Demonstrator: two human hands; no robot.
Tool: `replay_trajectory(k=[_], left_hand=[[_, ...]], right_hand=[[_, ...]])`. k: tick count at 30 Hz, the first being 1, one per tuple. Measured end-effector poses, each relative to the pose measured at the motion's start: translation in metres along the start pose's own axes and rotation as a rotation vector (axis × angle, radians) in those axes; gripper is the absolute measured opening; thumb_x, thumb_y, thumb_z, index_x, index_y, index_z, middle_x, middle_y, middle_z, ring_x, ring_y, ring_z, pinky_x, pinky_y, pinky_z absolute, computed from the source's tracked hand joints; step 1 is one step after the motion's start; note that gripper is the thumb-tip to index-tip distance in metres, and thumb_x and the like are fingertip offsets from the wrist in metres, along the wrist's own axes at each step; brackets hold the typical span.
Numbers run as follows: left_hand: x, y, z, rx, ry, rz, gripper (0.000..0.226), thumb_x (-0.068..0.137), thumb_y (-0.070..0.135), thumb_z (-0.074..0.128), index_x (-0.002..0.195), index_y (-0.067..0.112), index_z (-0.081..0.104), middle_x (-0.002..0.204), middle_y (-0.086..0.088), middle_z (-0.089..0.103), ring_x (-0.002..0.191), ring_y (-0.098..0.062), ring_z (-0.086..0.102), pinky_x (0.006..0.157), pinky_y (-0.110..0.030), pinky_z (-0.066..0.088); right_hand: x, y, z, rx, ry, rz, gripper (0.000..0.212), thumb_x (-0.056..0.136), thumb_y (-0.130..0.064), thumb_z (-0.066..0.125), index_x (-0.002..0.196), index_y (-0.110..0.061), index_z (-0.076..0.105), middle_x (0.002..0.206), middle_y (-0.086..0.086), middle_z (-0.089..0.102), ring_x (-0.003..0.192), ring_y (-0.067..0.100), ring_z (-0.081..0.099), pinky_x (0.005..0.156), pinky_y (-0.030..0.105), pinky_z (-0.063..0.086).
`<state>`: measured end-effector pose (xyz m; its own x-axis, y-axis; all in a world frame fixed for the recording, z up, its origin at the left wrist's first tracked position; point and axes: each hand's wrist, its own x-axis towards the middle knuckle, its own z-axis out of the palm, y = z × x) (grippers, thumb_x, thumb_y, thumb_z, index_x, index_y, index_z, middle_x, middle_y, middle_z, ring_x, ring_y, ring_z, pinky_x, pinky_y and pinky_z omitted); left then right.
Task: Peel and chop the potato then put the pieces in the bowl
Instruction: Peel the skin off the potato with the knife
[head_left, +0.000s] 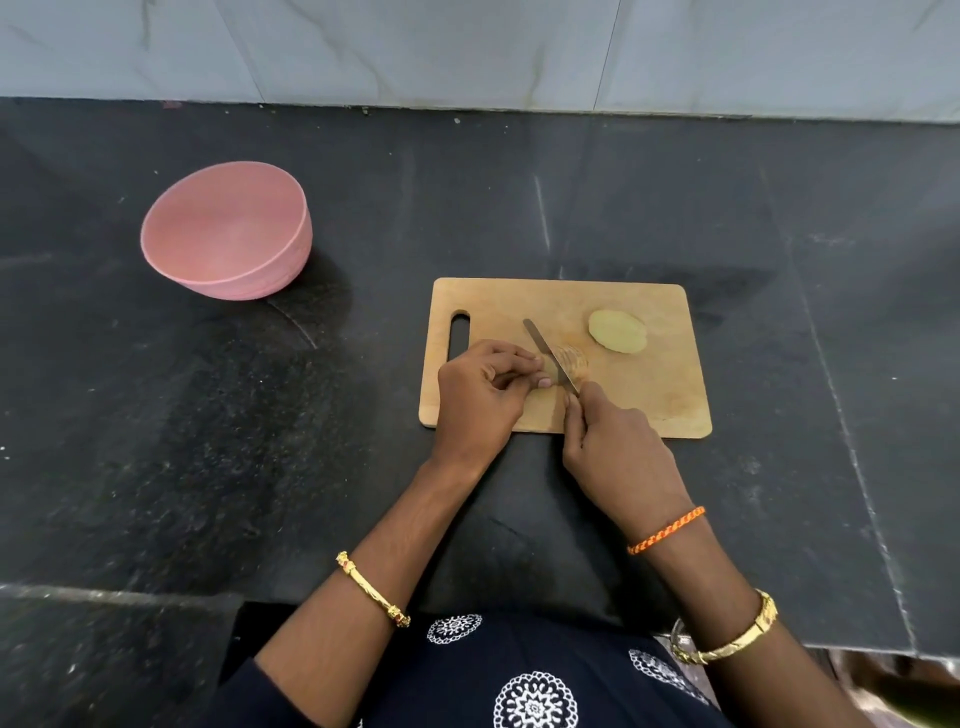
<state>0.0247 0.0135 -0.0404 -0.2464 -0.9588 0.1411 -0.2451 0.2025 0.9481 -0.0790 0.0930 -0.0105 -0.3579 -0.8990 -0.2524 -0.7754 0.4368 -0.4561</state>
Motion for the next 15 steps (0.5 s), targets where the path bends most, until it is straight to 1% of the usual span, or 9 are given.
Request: replay_trajectory(k=[4, 10, 12, 15], left_hand=[[-0.002, 0.000, 0.002, 0.018, 0.012, 0.012, 0.011, 0.072, 0.001, 0.077, 0.082, 0.004, 0.074, 0.086, -0.003, 0.067, 0.081, -0.005, 0.064, 0.073, -0.013, 0.052], [-0.001, 0.001, 0.002, 0.032, 0.019, 0.030, 0.011, 0.070, 0.003, 0.078, 0.081, 0.004, 0.074, 0.083, 0.000, 0.067, 0.080, -0.005, 0.064, 0.072, -0.012, 0.052], [0.000, 0.000, 0.001, 0.030, 0.013, 0.032, 0.012, 0.069, 0.003, 0.079, 0.081, 0.004, 0.074, 0.083, -0.001, 0.067, 0.079, -0.006, 0.064, 0.072, -0.013, 0.052], [0.002, -0.001, 0.000, 0.013, 0.010, 0.018, 0.012, 0.069, 0.002, 0.079, 0.080, 0.004, 0.074, 0.082, -0.002, 0.068, 0.079, -0.007, 0.064, 0.072, -0.012, 0.051]], right_hand=[[-0.011, 0.004, 0.002, -0.010, -0.011, 0.031, 0.025, 0.100, -0.037, 0.027, 0.088, -0.017, 0.035, 0.066, 0.004, 0.049, 0.062, 0.027, 0.051, 0.057, 0.033, 0.040], [-0.034, 0.012, -0.006, -0.022, -0.048, 0.088, 0.028, 0.100, -0.039, 0.027, 0.088, -0.017, 0.037, 0.067, 0.003, 0.047, 0.067, 0.031, 0.051, 0.059, 0.035, 0.040], [-0.044, 0.016, -0.014, -0.009, -0.041, 0.100, 0.029, 0.099, -0.040, 0.029, 0.084, -0.017, 0.041, 0.067, 0.003, 0.051, 0.067, 0.030, 0.054, 0.060, 0.035, 0.042], [-0.046, 0.017, -0.022, 0.074, -0.002, 0.062, 0.032, 0.098, -0.038, 0.033, 0.074, -0.019, 0.041, 0.062, 0.003, 0.054, 0.059, 0.024, 0.054, 0.056, 0.034, 0.042]])
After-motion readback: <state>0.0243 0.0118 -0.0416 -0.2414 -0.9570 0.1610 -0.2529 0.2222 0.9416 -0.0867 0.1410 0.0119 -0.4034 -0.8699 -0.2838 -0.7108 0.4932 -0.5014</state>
